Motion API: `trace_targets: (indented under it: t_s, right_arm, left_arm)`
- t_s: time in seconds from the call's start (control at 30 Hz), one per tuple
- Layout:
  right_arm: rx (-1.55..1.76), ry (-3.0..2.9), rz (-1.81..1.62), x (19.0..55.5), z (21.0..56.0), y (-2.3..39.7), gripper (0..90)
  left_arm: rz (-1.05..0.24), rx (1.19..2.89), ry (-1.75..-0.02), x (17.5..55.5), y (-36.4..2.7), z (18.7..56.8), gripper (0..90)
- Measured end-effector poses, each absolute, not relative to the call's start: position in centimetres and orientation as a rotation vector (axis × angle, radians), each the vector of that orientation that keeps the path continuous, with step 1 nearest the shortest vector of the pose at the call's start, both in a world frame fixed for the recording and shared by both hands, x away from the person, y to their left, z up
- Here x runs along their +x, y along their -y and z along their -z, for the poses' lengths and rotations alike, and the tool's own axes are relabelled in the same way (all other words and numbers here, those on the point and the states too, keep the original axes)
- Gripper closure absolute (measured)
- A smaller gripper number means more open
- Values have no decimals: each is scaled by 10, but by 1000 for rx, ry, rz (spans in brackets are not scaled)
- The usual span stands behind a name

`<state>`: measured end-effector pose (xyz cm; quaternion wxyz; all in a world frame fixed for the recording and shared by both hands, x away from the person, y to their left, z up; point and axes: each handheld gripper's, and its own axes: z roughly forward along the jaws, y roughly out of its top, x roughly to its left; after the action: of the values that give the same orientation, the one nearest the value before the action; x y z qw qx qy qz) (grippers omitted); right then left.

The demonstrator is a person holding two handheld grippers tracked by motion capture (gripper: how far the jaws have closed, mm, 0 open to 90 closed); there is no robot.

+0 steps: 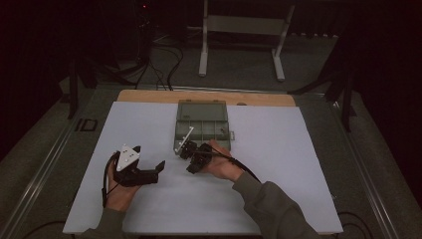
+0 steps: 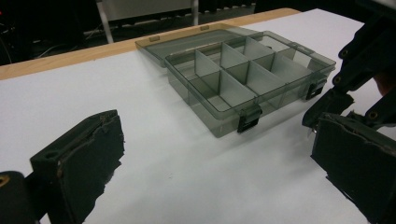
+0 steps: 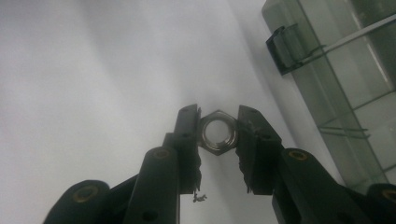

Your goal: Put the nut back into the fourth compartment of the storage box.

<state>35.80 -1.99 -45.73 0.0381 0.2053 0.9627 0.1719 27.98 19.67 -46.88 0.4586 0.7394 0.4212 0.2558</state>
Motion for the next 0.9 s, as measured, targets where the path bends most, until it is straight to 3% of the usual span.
trace_targets:
  t_s: [0.9]
  right_arm:
    - [696, -2894, -625, 372, 422, 31, 704]
  left_arm:
    - [-630, 1820, -1038, 280, -197, 469, 24]
